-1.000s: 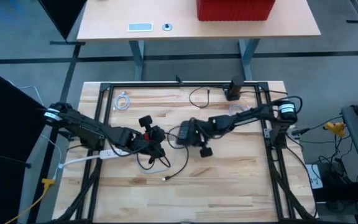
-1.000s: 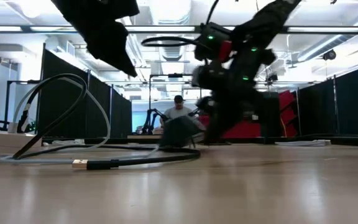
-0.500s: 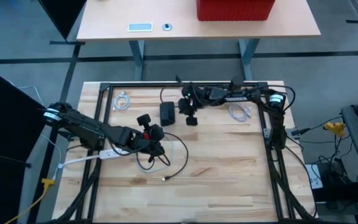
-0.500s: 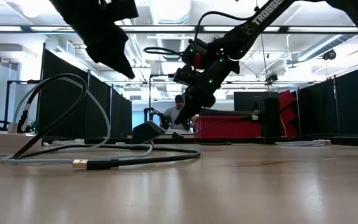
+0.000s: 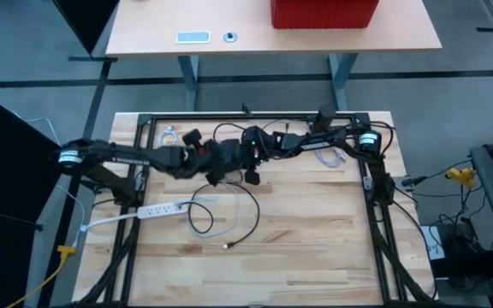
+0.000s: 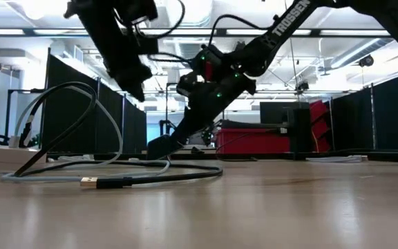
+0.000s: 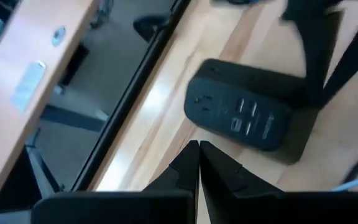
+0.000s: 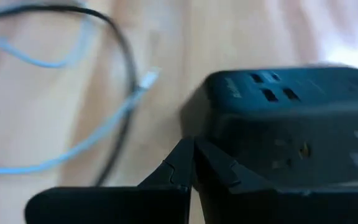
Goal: Insert USB
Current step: Move the black outlet extension to the top right of the table, then insert the white charger cable into the black outlet extension
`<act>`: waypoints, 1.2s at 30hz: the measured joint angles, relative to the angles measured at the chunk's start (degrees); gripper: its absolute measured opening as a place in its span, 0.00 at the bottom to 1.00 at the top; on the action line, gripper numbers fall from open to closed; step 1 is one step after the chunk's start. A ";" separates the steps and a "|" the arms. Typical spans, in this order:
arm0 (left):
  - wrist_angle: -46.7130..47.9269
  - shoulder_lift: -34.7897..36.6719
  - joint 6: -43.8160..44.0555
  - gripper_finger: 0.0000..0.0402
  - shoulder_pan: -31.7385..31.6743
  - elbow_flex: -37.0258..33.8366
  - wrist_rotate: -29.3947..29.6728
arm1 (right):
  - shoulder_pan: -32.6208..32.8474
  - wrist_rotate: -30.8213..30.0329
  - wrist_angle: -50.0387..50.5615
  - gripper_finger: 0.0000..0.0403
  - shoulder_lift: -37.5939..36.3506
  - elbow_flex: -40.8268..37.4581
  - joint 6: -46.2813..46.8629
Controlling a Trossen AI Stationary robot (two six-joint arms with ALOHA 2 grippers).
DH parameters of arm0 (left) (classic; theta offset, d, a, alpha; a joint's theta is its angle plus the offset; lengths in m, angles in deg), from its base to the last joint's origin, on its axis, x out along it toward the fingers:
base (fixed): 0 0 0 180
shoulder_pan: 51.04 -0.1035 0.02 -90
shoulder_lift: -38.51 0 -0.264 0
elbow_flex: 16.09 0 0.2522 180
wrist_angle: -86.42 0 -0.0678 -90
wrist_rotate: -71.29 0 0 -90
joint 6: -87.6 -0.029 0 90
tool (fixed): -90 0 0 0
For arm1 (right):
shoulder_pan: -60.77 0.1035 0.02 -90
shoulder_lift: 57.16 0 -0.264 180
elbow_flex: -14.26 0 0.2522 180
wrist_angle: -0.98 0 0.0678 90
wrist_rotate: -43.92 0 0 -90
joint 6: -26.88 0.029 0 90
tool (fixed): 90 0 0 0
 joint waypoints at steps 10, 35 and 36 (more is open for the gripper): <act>2.10 1.02 -11.32 0.00 -22.39 2.61 -16.86 | 0.39 -21.38 19.17 0.00 -5.70 -0.20 -4.50; 31.73 -28.78 -15.17 0.33 -53.38 27.19 -24.53 | 0.37 -0.03 29.47 0.00 -14.38 -3.54 -10.43; 31.63 -29.53 -16.38 0.36 -53.66 27.85 -24.21 | 0.37 -0.03 29.52 0.00 -14.38 -3.89 -10.27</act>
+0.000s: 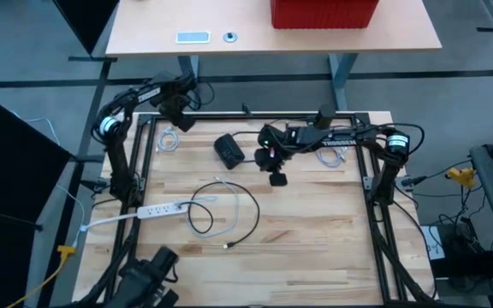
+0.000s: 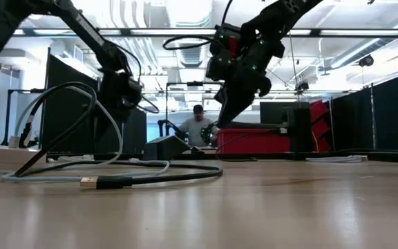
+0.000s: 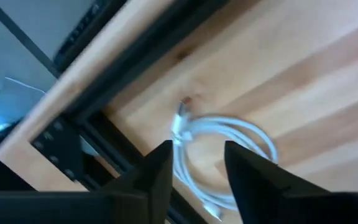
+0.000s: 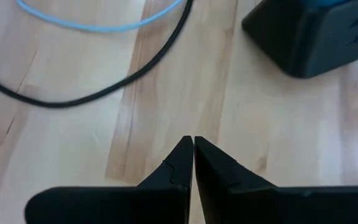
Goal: Insert USB
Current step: Insert the white charger cable into the black outlet extension
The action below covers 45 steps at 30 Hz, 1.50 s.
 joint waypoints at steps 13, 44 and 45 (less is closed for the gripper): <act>-0.96 -1.74 -5.55 0.50 -4.02 -2.92 -0.38 | 0.26 0.06 0.51 0.00 -0.02 -4.88 1.18; -11.10 -1.50 -13.38 0.02 -2.60 -10.53 -5.53 | 0.26 0.01 0.44 0.00 -1.99 -5.42 0.90; -11.06 -1.37 -13.89 0.02 -2.06 -10.53 -6.79 | 0.26 0.01 0.44 0.00 -2.55 -5.42 0.62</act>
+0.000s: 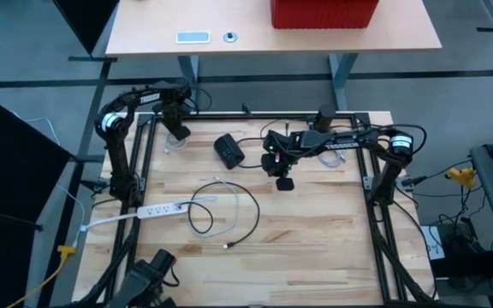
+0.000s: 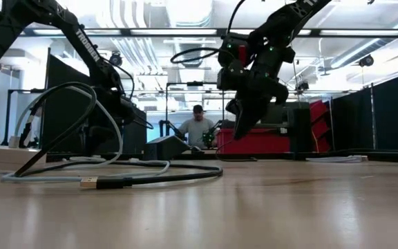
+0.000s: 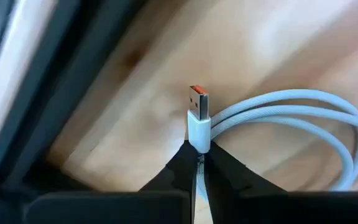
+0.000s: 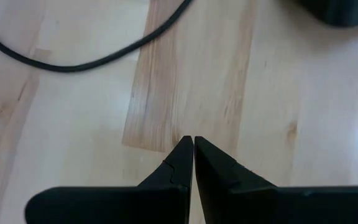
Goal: Insert USB
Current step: Insert the white charger cable into the black outlet extension
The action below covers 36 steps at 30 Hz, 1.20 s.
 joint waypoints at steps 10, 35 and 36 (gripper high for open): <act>-4.98 8.28 -6.48 0.01 7.69 -0.17 -15.69 | -0.02 -0.48 -7.96 0.00 -4.27 0.00 -2.43; -79.67 28.10 20.79 0.00 12.84 -33.36 -69.56 | 0.07 -7.02 -32.11 0.00 -4.14 -0.11 -31.04; -82.16 28.10 23.40 0.00 12.84 -34.22 -70.40 | 0.07 -7.02 -32.73 0.00 -4.14 -0.11 -31.02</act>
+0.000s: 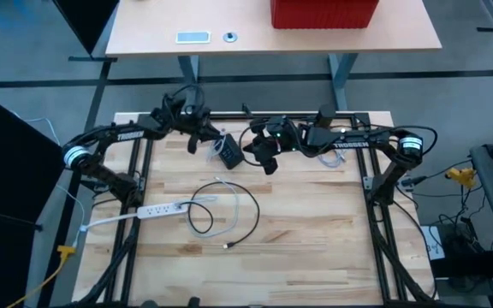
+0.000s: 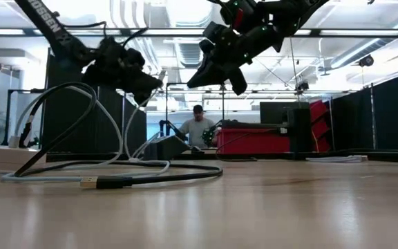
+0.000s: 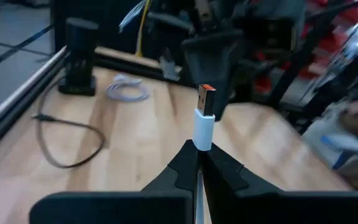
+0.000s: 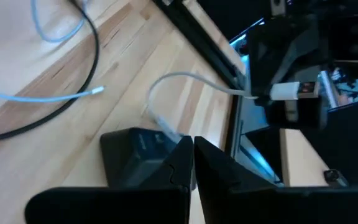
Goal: Insert USB
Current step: Insert the white charger cable into the black outlet extension
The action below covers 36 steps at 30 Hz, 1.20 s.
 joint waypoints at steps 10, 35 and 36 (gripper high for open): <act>-2.60 0.02 8.07 0.00 3.06 -5.95 2.44 | 0.04 -0.07 -8.82 0.03 0.29 0.00 -7.20; -0.90 11.83 2.46 0.00 -13.30 -8.16 14.19 | 0.37 -7.01 19.62 0.00 28.08 30.99 41.56; -1.40 12.39 2.93 0.00 -13.29 -8.14 14.56 | 0.35 -7.02 21.23 0.00 28.84 32.23 41.92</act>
